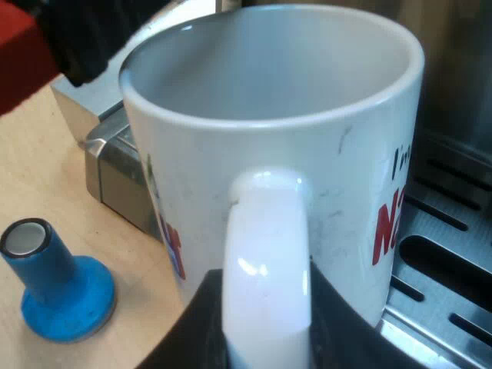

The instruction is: Remove mug from coffee machine

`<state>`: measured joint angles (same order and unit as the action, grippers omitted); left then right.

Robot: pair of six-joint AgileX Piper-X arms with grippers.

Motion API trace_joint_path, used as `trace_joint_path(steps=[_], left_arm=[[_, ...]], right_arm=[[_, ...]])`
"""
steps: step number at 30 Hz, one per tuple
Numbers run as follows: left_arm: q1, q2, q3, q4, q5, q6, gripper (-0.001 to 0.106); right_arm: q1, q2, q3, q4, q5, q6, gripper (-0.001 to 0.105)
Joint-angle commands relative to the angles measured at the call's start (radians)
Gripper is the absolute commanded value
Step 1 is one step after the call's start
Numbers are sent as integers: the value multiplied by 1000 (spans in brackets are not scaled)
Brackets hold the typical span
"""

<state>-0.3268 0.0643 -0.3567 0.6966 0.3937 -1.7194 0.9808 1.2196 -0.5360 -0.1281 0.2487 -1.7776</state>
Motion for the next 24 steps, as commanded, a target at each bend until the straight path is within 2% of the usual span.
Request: trace_joint_path(steps=[1,3,5,9,12,17,18,24], left_arm=[[-4,2,-30,-11,6,-11,77],[-4,2,-45,-11,6,-13,77],[-4,2,-45,-11,9,-57,77],[-4,2,-54,-11,80,-90,77],[-4,2,-72,-11,82,-109,77],[-8,0,-120,-11,82,-116,77],[-19,0,-132,-11,82,-119,77],[-105,0,-143,-13,77,-119,77]], right_arm=[[2,-66,-11,14,10,34,0],[2,-105,-11,62,19,73,0],[2,-155,-11,143,37,76,0],[2,-252,-11,289,56,76,0],[2,-343,-11,412,56,76,0],[2,-398,-11,457,56,76,0],[2,-505,-11,535,56,118,0],[2,-648,-11,624,62,154,0]])
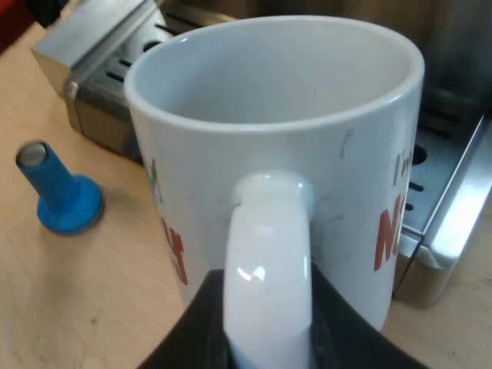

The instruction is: Remove mug from coffee machine

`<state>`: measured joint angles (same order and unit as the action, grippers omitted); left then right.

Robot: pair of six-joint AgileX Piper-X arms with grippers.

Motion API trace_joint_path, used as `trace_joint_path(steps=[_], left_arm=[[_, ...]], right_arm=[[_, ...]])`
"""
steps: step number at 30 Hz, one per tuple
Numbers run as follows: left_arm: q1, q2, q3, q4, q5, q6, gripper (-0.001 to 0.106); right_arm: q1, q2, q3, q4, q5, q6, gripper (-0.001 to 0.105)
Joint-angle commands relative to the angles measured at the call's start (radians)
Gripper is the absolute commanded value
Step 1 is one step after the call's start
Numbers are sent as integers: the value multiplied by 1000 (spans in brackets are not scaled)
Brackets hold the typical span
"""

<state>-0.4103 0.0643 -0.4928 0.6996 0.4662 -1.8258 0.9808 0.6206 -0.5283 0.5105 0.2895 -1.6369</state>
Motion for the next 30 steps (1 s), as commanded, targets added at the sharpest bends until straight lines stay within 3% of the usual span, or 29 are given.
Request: trace_joint_path(steps=[1,5,11,12,14,16,17,21,23,30], left_arm=[[-30,0,-6,-16,4,-12,77],[-57,0,-6,-18,1,-8,77],[-61,0,-5,-18,1,-9,77],[-61,0,-5,-18,1,-9,77],[-61,0,-5,-18,1,-9,77],[-61,0,-5,-18,1,-9,77],[-61,0,-5,-18,1,-9,77],[-61,0,-5,-18,1,-9,77],[-61,0,-3,-18,1,-9,77],[-120,0,69,-32,1,-9,77]], right_arm=[[2,-63,-20,-4,21,21,0],[2,-125,-33,80,28,67,0],[2,-152,-49,153,28,71,0],[2,-187,-76,285,84,118,0],[2,-188,-76,320,128,178,0],[2,-188,-76,323,138,188,0],[2,-188,-76,362,199,223,0],[2,-188,-74,391,262,225,0],[0,-188,-74,391,378,225,0],[0,-188,-31,376,475,225,0]])
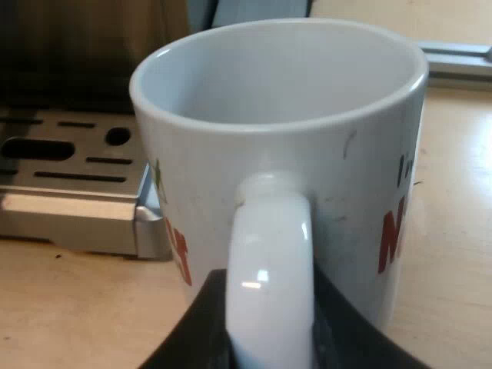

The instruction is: Remove mug from coffee machine

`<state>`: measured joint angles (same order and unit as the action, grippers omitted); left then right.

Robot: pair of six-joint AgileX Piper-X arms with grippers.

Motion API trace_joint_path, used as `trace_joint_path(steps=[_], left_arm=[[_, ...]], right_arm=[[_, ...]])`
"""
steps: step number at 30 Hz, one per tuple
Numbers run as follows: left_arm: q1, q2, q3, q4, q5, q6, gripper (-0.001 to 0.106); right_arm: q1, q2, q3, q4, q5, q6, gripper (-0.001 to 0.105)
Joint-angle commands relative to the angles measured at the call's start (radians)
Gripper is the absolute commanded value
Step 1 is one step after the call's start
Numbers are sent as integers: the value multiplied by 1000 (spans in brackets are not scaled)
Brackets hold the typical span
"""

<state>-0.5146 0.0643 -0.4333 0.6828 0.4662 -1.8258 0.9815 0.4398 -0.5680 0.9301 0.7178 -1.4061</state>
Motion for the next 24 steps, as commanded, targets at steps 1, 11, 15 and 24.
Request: trace_joint_path(steps=[1,11,15,24], left_arm=[[-18,0,13,-15,1,-9,77],[-18,2,59,-13,1,-9,77],[-18,2,76,-16,1,-9,77],[-18,2,101,-16,-36,1,77]], right_arm=[[-1,-7,29,-65,47,-6,0],[-1,-7,132,-230,50,-11,0],[-1,-7,232,-361,97,-14,0],[-1,-7,377,-539,116,-56,0]])
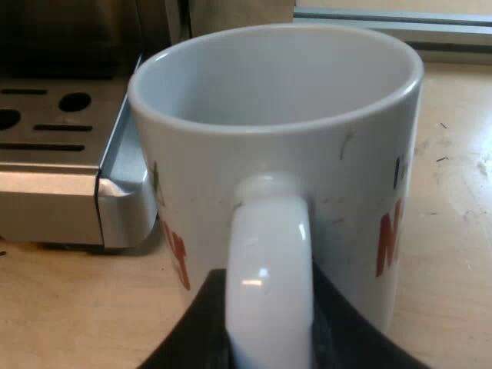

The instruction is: Remove mug from coffee machine

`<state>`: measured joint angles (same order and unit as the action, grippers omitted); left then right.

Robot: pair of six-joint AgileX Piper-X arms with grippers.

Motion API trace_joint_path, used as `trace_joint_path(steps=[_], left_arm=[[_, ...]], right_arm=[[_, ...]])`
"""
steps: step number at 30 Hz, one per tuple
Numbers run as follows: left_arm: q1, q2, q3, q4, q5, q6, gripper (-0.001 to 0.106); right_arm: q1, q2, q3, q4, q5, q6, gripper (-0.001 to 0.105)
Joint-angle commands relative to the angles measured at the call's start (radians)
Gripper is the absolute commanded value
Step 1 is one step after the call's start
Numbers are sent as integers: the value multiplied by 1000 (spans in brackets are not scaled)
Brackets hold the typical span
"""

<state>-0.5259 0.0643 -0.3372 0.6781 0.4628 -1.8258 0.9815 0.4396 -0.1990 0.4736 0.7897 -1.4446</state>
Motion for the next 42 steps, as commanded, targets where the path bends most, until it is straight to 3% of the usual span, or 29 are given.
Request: trace_joint_path(steps=[1,4,15,19,21,27,32,34,38,42], left_arm=[[-6,2,9,-11,-59,2,77],[-6,2,21,-19,-110,2,77],[-6,2,33,-56,-108,2,77],[-6,2,33,-56,-108,2,77],[-6,2,33,-56,-108,2,77],[-6,2,33,-56,-108,2,77],[-6,2,33,-56,-108,2,77],[-6,2,33,-64,-82,2,77],[-6,2,33,-72,-40,2,77],[-6,2,33,-72,-40,2,77]], right_arm=[[-1,-7,24,-105,44,-23,0],[-1,-7,65,-168,44,-64,0],[-15,-7,146,-337,44,-116,0],[-111,-7,165,-387,2,-116,0],[-176,-7,171,-413,-54,-139,0],[-448,46,191,-535,-365,-237,0],[-562,120,191,-624,-471,-267,0],[-631,209,191,-726,-573,-294,0],[-668,371,191,-935,-627,-376,0],[-667,542,189,-1118,-664,-417,0]])
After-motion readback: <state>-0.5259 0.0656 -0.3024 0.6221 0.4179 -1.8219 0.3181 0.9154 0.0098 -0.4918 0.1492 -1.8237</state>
